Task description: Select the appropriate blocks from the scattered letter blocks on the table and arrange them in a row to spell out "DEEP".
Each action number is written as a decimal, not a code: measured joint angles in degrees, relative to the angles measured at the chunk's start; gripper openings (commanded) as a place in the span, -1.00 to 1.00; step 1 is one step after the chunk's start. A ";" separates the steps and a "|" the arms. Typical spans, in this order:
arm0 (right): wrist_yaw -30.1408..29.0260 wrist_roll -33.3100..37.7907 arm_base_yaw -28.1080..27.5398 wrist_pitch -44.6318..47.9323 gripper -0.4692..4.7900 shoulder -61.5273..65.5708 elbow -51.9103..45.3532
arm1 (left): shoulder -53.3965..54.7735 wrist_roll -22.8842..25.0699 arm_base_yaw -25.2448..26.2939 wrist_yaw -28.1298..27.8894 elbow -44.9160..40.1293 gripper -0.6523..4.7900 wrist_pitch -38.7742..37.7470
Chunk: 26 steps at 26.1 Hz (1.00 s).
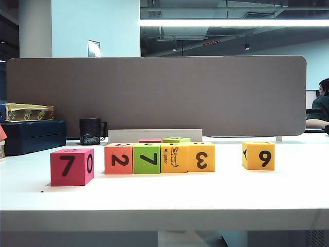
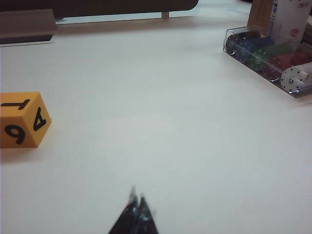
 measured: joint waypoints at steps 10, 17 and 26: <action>0.00 0.00 0.00 0.00 -0.82 0.00 0.00 | -20.68 0.37 6.43 1.31 -34.56 -0.78 10.40; 0.02 0.00 0.00 0.00 -0.83 0.00 0.00 | -40.19 -3.26 7.96 1.81 -67.36 -0.78 26.03; 0.00 0.00 0.00 0.00 -0.83 0.00 0.00 | -57.37 -5.81 15.61 2.16 -84.15 -0.78 30.51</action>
